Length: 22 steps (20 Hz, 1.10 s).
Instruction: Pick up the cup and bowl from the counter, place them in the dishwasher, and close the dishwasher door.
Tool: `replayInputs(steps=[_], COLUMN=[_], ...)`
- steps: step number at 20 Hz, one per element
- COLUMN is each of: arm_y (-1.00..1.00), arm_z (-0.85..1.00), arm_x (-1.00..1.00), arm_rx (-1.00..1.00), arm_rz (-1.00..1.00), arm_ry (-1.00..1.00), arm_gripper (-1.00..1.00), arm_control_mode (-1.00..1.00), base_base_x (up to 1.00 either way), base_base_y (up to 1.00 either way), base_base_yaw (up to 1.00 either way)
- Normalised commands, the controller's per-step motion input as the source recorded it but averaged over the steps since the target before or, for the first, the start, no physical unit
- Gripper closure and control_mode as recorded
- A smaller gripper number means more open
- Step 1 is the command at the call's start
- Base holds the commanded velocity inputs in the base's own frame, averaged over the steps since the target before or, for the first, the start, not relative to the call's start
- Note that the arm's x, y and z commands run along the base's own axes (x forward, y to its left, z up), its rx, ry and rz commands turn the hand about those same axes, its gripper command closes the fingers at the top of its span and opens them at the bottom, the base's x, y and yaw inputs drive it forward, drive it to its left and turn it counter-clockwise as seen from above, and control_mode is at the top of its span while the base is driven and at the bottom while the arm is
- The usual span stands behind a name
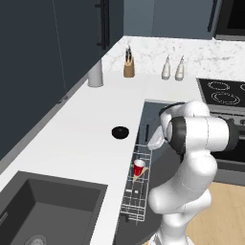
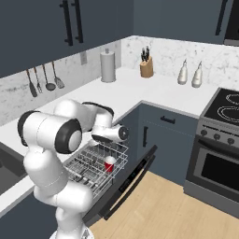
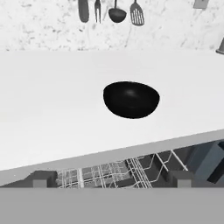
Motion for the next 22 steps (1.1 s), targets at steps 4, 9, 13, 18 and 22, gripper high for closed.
replayInputs(steps=[4,9,13,18,22], arm_y=[0.0,0.0,0.02,0.14,0.45], arm_z=[0.82,0.6,0.42,0.01,0.0], arm_x=[0.0,0.0,0.0,0.1,0.19], arm_rx=[0.03,0.0,0.0,-0.03,-0.09], arm_rz=[-0.07,-0.09,-0.11,-0.08,-0.1], arm_ry=[0.11,0.24,0.25,0.1,0.1], arm_gripper=[-1.0,-1.0,-1.0,-1.0,-1.0], arm_control_mode=[-1.0,-1.0,-1.0,-1.0,-1.0], base_base_x=[0.0,0.0,0.0,0.0,0.0], base_base_y=[0.0,0.0,0.0,0.0,0.0], base_base_yaw=[0.0,0.0,0.0,0.0,0.0])
